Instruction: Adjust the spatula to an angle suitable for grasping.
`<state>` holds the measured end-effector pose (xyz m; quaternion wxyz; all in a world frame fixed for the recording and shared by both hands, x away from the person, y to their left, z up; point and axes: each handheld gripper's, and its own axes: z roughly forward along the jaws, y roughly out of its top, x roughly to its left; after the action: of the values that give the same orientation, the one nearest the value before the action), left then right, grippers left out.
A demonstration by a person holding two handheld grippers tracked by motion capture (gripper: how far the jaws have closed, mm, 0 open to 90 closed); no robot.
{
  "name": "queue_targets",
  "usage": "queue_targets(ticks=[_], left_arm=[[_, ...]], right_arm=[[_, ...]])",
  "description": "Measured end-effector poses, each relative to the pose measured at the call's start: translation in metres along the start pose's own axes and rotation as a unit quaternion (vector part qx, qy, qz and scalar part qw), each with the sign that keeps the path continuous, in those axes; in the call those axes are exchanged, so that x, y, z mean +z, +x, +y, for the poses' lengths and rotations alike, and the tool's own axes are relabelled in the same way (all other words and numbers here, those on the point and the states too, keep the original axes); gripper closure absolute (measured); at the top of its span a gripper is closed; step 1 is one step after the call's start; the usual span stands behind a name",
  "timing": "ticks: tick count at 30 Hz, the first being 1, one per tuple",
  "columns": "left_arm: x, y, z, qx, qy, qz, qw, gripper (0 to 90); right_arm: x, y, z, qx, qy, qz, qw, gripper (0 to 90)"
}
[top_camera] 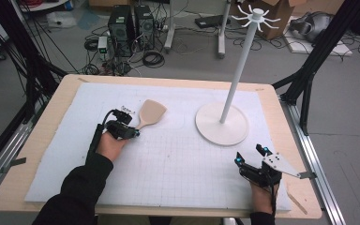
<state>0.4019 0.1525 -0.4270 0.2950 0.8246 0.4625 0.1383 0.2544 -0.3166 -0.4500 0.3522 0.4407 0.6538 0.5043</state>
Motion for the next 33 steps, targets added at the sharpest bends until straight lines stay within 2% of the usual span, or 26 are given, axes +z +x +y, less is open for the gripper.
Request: queue_targets(ticks=[5,10,15,19,25,28,30,33], left_arm=[[-0.003,0.003,-0.001,0.010,0.007,-0.008,0.9999,78.2],[-0.005,0.003,-0.002,0.016,0.011,-0.027,0.9995,78.3],[-0.008,-0.003,-0.002,0.034,0.007,-0.040,0.9986,78.3],[-0.013,-0.010,-0.002,0.052,0.003,-0.058,0.9970,78.2],[-0.021,-0.017,-0.002,0.079,-0.012,-0.082,0.9934,78.2],[-0.026,-0.022,-0.002,0.094,-0.020,-0.097,0.9906,78.2],[-0.029,-0.026,-0.003,0.105,-0.028,-0.108,0.9882,78.2],[-0.032,-0.031,-0.003,0.126,-0.034,-0.129,0.9831,78.1]], right_arm=[[0.000,0.000,0.000,-0.001,0.000,0.000,1.0000,16.8],[0.000,0.000,0.000,0.000,0.000,-0.001,1.0000,16.8],[0.000,0.000,0.000,0.003,0.000,-0.001,1.0000,16.8],[0.000,0.000,0.000,0.004,0.001,-0.001,1.0000,16.8],[0.000,0.000,0.000,0.003,0.000,-0.001,1.0000,16.8],[0.000,0.000,0.000,0.003,0.000,-0.001,1.0000,16.7],[0.000,0.000,0.000,0.004,0.000,0.000,1.0000,16.7],[-0.001,0.000,0.000,0.005,0.000,0.001,1.0000,16.8]])
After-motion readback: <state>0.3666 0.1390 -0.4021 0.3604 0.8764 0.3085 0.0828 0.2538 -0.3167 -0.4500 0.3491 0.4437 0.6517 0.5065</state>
